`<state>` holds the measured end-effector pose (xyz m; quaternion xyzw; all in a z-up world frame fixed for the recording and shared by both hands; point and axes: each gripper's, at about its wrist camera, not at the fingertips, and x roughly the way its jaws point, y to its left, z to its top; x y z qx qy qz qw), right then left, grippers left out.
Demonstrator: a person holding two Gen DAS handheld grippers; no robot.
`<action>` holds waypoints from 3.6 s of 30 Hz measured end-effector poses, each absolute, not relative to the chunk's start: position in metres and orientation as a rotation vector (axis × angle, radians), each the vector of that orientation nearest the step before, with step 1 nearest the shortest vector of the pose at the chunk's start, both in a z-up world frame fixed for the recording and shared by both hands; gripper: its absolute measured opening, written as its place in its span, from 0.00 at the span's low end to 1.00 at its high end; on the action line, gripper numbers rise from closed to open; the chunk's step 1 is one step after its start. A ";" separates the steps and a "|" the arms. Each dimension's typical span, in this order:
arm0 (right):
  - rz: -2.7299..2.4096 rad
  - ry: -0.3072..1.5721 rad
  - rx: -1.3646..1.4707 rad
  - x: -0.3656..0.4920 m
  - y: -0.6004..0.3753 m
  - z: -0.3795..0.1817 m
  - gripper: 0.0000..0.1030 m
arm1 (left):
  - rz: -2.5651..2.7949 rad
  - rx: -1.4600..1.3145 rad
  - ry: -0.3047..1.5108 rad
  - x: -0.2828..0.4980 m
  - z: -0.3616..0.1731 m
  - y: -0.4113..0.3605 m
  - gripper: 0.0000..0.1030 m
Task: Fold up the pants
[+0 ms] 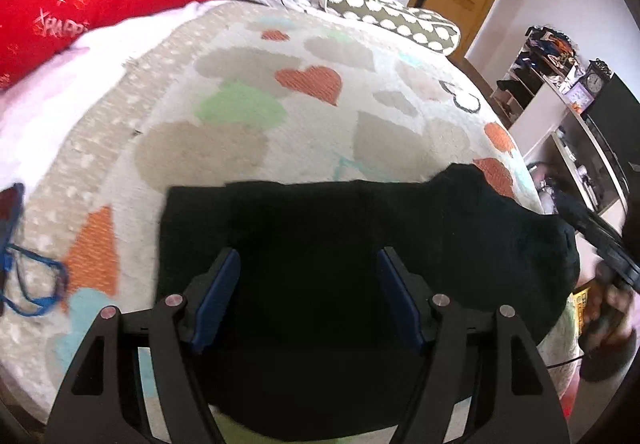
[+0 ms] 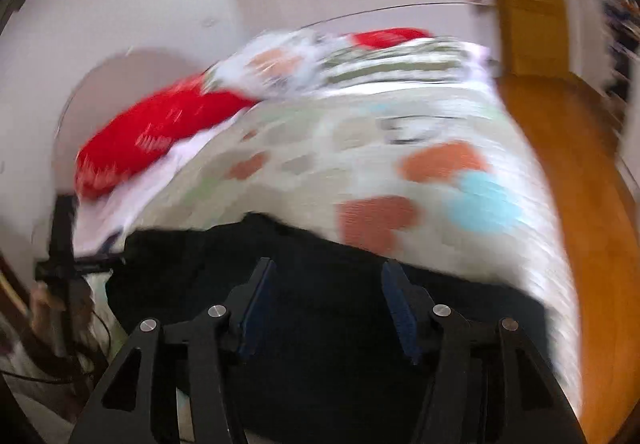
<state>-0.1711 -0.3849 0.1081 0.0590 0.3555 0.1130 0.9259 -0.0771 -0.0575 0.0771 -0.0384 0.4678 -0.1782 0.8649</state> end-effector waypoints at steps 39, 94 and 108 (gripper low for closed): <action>0.557 0.934 -0.111 -0.200 -0.233 0.044 0.47 | -0.262 -0.065 1.105 -0.102 0.032 -0.013 0.75; -0.060 0.846 0.415 -0.298 -0.505 0.064 0.67 | -0.941 0.237 1.034 -0.089 0.082 -0.345 0.82; 0.006 0.778 0.581 -0.301 -0.513 0.029 0.76 | -1.143 0.459 1.083 -0.112 0.049 -0.472 0.83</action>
